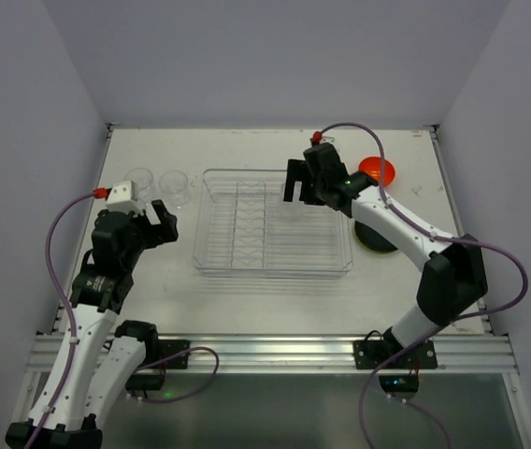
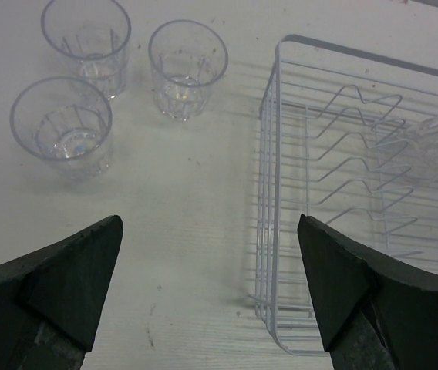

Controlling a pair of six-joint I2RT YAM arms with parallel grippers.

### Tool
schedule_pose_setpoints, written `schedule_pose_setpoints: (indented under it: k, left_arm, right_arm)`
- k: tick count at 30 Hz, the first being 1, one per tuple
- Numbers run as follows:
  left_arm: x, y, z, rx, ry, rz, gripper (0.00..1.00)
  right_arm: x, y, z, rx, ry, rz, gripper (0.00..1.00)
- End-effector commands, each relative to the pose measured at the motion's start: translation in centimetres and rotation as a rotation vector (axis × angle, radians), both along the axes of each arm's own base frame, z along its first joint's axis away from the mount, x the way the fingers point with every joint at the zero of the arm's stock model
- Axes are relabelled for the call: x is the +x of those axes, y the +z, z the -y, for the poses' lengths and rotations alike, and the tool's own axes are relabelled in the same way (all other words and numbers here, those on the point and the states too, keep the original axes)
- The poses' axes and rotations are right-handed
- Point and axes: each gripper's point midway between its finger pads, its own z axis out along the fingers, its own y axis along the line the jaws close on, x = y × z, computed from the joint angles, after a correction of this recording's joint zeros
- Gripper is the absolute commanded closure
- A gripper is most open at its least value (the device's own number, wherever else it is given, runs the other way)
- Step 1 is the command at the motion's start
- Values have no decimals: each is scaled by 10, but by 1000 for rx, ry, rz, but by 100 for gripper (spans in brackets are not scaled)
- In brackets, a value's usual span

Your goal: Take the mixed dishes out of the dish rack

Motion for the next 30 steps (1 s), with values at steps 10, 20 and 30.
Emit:
schedule_pose_setpoints:
  k: [10, 20, 30]
  left_arm:
    - [13, 5, 12, 3, -73, 23, 0]
    - [14, 0, 13, 7, -81, 5, 0]
    - [16, -4, 16, 5, -93, -10, 0]
  right_arm:
    - [51, -5, -15, -122, -47, -8, 4]
    - [71, -37, -20, -218, -24, -54, 7]
    - [69, -69, -22, -241, -20, -118, 27]
